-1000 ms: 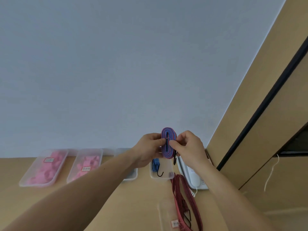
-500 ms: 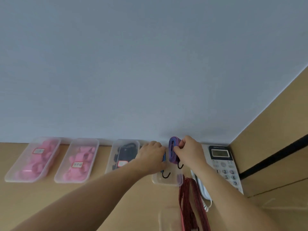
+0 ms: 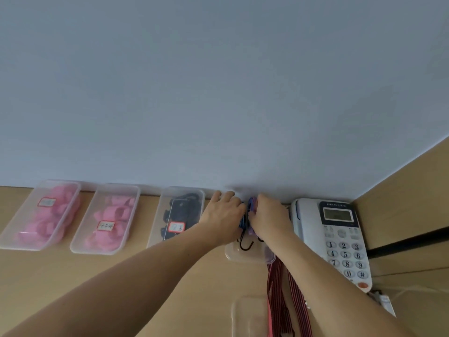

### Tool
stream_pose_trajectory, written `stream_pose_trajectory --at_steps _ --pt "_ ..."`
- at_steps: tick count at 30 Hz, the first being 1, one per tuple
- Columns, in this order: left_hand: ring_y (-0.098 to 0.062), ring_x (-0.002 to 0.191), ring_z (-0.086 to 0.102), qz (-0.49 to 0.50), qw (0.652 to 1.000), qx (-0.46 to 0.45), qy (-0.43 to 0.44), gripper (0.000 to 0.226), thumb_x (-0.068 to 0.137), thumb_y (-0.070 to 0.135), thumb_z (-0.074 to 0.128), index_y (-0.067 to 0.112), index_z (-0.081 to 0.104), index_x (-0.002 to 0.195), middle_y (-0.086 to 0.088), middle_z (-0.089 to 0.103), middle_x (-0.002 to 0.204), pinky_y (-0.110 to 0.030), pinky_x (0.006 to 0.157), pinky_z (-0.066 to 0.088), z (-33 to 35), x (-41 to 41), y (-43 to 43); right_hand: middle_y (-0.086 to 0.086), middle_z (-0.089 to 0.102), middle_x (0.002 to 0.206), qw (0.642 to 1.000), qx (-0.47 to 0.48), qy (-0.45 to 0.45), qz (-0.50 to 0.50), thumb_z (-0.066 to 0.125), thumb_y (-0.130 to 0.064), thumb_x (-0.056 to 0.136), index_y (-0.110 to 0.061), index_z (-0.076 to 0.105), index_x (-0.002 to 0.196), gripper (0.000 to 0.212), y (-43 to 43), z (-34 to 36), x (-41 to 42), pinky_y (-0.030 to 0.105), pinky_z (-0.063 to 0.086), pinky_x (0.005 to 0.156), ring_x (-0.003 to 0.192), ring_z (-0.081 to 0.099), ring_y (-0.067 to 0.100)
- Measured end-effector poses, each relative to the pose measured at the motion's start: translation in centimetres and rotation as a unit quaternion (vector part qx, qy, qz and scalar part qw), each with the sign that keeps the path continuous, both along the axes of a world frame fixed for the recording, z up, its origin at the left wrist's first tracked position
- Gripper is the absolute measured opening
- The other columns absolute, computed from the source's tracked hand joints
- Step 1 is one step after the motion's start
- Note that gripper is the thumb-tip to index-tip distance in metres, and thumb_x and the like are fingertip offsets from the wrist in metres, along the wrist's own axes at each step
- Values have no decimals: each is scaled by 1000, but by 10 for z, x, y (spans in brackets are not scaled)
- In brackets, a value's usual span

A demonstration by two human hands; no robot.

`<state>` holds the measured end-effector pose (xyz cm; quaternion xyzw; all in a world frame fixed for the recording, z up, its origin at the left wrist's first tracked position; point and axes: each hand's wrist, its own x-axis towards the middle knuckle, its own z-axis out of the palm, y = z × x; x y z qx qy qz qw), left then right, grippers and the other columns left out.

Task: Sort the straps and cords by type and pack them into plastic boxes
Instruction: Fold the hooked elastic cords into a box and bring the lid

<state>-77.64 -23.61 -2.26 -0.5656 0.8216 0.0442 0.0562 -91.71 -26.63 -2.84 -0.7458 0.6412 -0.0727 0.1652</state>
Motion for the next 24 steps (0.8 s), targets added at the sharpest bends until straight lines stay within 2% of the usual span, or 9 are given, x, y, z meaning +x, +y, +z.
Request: stream_pose_trajectory --at_steps 2,7,10,12,14,18,24 --pt "-26 123 43 0 1000 2 1 34 86 37 55 18 57 114 -1 60 119 -41 101 33 -1 0 0 4 63 78 1000 0 9 15 58 -18 89 -17 40 81 20 2 -7 2 28 27 45 65 58 23" --pt "-27 131 38 -4 1000 7 2 38 87 32 56 23 56 124 -1 57 127 -44 104 32 -5 1 0 9 61 105 996 -13 47 68 57 -29 95 -12 52 102 19 2 -14 1 29 35 60 87 64 27" --pt "-28 132 37 -5 1000 7 8 35 88 32 53 22 59 122 -2 57 127 -43 102 33 -7 2 0 7 60 110 993 -14 55 107 59 -34 93 -13 55 105 25 4 -12 -4 31 39 70 101 58 27" --pt "-29 134 35 -4 1000 5 13 35 89 34 53 20 59 121 -3 57 128 -43 102 33 -8 3 0 2 60 112 983 -48 108 140 65 -42 85 -18 58 104 31 6 -7 -9 35 39 79 110 50 26" --pt "-30 135 34 -6 1000 5 15 40 87 40 53 20 60 121 -3 56 129 -43 103 33 -10 4 2 -4 58 117 975 -55 145 162 69 -46 75 -23 60 105 39 7 -3 -16 36 37 82 113 44 23" --pt "-29 139 30 -5 1000 3 6 58 81 61 53 22 58 124 -2 53 132 -45 106 29 -13 3 4 -15 57 122 977 -30 116 175 74 -46 68 -30 59 114 51 6 -5 -30 33 35 84 113 42 18" --pt "-30 147 20 16 1000 15 19 58 86 56 54 24 51 134 1 46 144 -47 112 24 -15 0 5 -15 63 126 984 -65 61 157 75 -40 66 -26 65 114 51 13 -11 -38 38 39 87 115 49 19"
